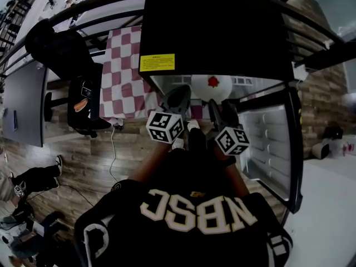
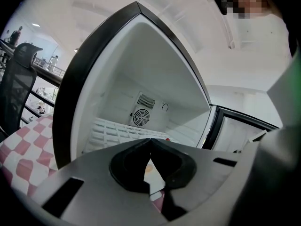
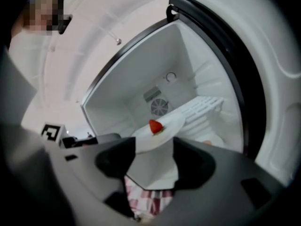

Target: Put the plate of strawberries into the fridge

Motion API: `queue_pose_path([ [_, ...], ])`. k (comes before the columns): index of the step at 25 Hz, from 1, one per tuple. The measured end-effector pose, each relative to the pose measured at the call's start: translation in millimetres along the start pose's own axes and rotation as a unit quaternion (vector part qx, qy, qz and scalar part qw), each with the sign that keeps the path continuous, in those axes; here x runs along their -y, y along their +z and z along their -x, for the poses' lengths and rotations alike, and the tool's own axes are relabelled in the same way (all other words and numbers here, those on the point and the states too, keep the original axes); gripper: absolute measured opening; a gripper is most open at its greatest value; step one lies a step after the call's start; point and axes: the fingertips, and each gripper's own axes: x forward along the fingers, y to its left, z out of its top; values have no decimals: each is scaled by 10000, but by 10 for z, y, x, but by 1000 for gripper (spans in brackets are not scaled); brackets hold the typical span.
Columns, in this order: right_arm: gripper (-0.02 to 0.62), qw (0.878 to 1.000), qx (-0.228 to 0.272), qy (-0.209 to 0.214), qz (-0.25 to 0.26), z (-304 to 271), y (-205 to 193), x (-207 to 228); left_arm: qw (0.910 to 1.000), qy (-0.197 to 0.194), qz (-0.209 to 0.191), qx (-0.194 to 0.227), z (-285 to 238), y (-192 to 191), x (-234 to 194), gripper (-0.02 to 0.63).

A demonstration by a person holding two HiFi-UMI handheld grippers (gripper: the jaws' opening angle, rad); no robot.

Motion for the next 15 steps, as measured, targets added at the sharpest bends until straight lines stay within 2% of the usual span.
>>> queue_pose_path([
  [7, 247, 9976, -146, -93, 668, -33, -41, -55, 10000, 24, -13, -74, 46, -44, -32, 17],
  [15, 247, 9937, -20, -448, 1031, -137, -7, -17, 9999, 138, 51, -63, 72, -39, -131, 17],
])
